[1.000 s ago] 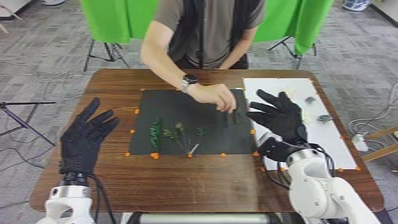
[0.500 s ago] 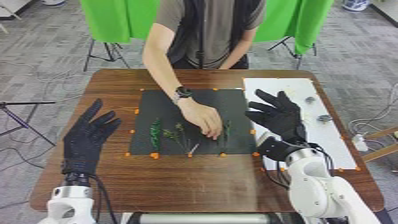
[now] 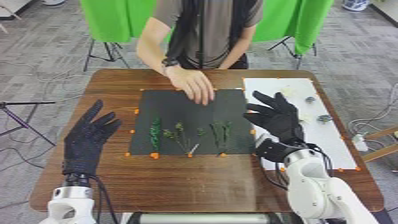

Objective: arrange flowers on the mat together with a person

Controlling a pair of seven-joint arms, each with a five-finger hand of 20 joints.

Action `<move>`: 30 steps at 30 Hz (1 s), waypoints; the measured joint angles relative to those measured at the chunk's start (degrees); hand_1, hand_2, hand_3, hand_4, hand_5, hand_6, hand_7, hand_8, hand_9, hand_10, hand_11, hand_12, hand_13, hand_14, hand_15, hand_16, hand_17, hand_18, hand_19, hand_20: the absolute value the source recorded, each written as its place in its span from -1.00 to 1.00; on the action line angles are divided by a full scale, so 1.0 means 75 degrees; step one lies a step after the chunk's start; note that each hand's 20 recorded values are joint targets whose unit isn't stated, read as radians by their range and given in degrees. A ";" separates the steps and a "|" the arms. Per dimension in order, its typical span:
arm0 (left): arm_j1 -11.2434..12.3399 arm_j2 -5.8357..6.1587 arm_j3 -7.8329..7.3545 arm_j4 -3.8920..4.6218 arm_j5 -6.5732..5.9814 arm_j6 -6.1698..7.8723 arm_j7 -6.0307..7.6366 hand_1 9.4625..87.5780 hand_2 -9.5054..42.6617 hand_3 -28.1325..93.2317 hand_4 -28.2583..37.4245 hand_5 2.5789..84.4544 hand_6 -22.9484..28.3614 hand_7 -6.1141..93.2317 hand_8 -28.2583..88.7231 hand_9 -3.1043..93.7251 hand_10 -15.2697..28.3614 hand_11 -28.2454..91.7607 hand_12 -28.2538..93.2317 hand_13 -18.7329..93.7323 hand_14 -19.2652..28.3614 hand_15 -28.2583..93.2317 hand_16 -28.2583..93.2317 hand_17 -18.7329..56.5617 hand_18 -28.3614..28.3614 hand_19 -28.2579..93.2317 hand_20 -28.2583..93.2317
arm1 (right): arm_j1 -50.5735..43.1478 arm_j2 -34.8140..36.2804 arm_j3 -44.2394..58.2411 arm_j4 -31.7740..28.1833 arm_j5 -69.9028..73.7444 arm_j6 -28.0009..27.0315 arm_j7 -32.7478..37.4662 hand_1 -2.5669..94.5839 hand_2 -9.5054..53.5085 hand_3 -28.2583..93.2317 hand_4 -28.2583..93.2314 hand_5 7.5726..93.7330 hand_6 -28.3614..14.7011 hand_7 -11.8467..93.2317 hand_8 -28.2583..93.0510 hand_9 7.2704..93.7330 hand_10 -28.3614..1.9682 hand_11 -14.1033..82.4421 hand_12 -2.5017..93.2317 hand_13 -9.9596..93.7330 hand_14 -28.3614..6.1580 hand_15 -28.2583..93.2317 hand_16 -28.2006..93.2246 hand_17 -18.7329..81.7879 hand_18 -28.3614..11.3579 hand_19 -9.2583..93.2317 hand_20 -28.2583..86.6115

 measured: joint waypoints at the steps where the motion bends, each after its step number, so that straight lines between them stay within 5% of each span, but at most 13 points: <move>1: 0.0000 0.0006 0.0002 0.0000 -0.0005 0.0003 0.0002 -0.71 -0.27 0.69 -1.00 -0.23 0.15 -0.64 -0.67 -0.17 0.55 -0.15 -0.36 -0.15 0.83 0.25 -0.66 -0.64 0.85 0.44 -0.49 | -0.0001 0.0002 0.0000 -0.0001 -0.0003 -0.0001 -0.0002 -0.69 -0.27 0.68 -0.98 -0.02 0.27 -0.50 -0.75 0.08 -0.27 -0.43 -0.66 -0.01 -0.52 0.14 -0.34 -0.53 -0.65 0.10 -0.20; 10: -0.0005 0.0031 0.0016 0.0003 -0.0027 0.0008 0.0021 -0.71 -0.27 0.68 -1.00 -0.23 0.15 -0.64 -0.67 -0.16 0.55 -0.15 -0.36 -0.15 0.83 0.25 -0.66 -0.65 0.84 0.44 -0.49 | 0.0029 0.0146 -0.0144 -0.0023 -0.0259 0.0205 -0.0080 -0.63 -0.37 0.71 -0.96 -0.09 0.31 -0.48 -0.75 0.12 -0.31 -0.32 -0.63 0.08 -0.42 0.27 -0.34 -0.48 -0.67 0.18 -0.18; 17: -0.0004 0.0131 0.0017 0.0004 -0.0065 0.0031 0.0090 -0.70 -0.27 0.69 -1.00 -0.23 0.16 -0.64 -0.67 -0.16 0.55 -0.15 -0.36 -0.15 0.83 0.25 -0.66 -0.65 0.84 0.44 -0.49 | 0.0192 0.0635 -0.0611 -0.0247 -0.1886 0.2198 0.0090 -0.52 -0.49 0.73 -0.93 -0.18 0.35 -0.43 -0.76 0.10 -0.33 -0.06 -0.58 0.15 -0.31 0.50 -0.37 -0.39 -0.70 0.35 -0.14; 24: 0.0030 0.0237 -0.0004 -0.0029 -0.0102 0.0115 0.0199 -0.70 -0.27 0.69 -1.00 -0.23 0.15 -0.64 -0.67 -0.17 0.55 -0.15 -0.36 -0.15 0.83 0.25 -0.67 -0.65 0.85 0.44 -0.50 | 0.0142 0.0960 -0.0172 -0.0400 -0.4016 0.2640 0.1855 -0.47 -0.56 0.74 -0.92 -0.14 0.34 -0.40 -0.77 0.15 -0.32 0.13 -0.55 0.21 -0.28 0.61 -0.36 -0.33 -0.69 0.43 -0.15; 30: 0.0119 0.0276 -0.0032 -0.0094 -0.0129 0.0194 0.0279 -0.70 -0.28 0.69 -1.00 -0.23 0.16 -0.64 -0.67 -0.17 0.55 -0.14 -0.36 -0.15 0.83 0.25 -0.67 -0.65 0.85 0.44 -0.50 | 0.0655 0.1221 -0.0585 -0.0189 -0.6476 0.2463 0.4328 -0.42 -0.57 0.72 -0.91 -0.15 0.33 -0.41 -0.77 0.15 -0.31 0.13 -0.57 0.23 -0.26 0.61 -0.36 -0.33 -0.67 0.45 -0.16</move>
